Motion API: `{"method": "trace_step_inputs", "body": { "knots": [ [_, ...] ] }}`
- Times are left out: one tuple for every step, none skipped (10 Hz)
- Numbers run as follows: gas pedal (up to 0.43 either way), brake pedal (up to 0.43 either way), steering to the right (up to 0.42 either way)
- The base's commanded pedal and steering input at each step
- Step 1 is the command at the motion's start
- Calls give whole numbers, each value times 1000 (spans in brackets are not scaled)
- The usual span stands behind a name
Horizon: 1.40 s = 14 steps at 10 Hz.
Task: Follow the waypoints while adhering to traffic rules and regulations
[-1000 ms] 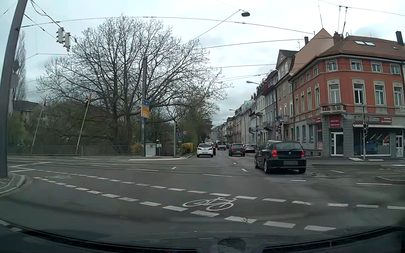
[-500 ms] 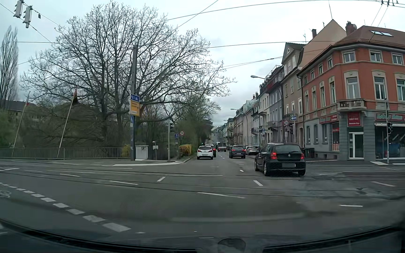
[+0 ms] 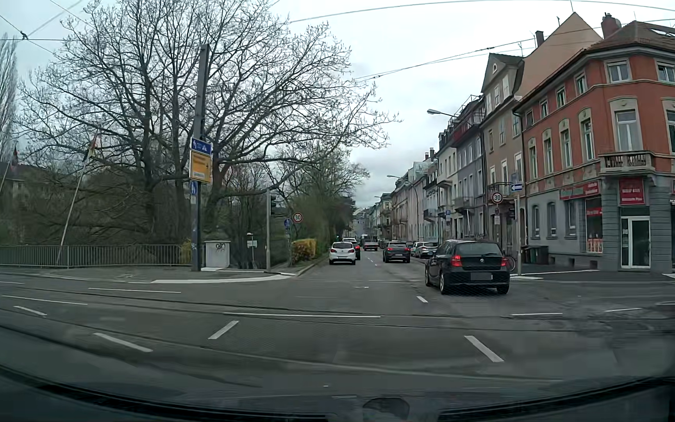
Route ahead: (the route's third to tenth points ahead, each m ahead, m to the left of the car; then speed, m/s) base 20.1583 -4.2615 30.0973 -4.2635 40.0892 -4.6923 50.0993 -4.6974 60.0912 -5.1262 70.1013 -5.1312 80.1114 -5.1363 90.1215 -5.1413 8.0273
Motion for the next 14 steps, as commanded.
{"method": "trace_step_inputs", "body": {
  "knots": [
    [98,0,0],
    [98,0,0],
    [98,0,0],
    [98,0,0],
    [98,0,0],
    [98,0,0],
    [98,0,0],
    [98,0,0],
    [98,0,0],
    [98,0,0],
    [98,0,0],
    [98,0,0],
    [98,0,0],
    [98,0,0]
  ]
}}
